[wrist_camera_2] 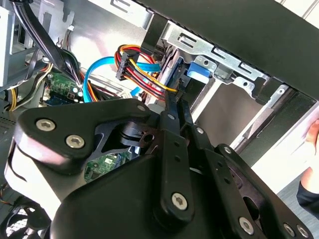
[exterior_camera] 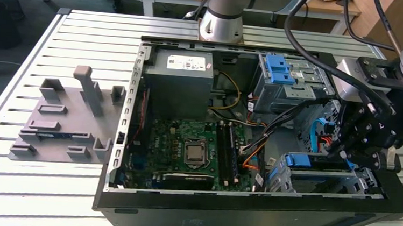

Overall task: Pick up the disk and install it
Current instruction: 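Insert the first disk wire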

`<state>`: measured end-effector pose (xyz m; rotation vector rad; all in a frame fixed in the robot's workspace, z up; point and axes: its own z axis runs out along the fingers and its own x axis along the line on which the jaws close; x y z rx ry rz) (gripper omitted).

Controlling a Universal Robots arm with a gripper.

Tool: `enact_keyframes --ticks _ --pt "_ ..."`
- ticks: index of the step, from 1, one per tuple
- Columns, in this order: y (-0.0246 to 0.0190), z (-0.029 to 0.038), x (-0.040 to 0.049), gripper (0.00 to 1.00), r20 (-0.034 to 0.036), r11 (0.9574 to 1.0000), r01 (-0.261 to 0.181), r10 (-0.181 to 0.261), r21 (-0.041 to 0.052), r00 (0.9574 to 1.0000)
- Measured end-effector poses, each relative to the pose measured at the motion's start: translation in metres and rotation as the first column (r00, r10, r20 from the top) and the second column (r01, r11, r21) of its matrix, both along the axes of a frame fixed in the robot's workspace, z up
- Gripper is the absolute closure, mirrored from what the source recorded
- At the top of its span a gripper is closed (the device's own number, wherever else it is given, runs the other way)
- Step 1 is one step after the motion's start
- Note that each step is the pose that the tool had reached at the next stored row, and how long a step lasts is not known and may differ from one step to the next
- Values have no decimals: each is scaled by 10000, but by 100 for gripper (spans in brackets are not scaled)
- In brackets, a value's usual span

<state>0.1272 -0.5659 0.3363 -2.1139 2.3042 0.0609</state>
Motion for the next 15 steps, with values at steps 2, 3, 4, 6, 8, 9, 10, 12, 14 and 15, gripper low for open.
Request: enact_keyframes --ticks 2,3,4,6,8,9,10,12,14,15 --pt "-2 -1 0 84 -1 10000 0 0 0 10000" --pt "-4 -1 0 84 -2 10000 0 0 0 10000" --pt "-6 -1 0 84 -2 10000 0 0 0 10000" --pt "-9 -1 0 84 -2 10000 0 0 0 10000" --pt "-11 -3 0 84 -3 10000 0 0 2 10000" --pt "-12 -4 0 84 -3 10000 0 0 0 10000" --pt "-12 -6 0 84 -3 10000 0 0 0 10000" --pt "-12 -12 0 84 -4 10000 0 0 -2 10000" --pt "-12 -18 0 84 -5 10000 0 0 -3 10000" --pt "-12 -22 0 84 -6 10000 0 0 -3 10000"
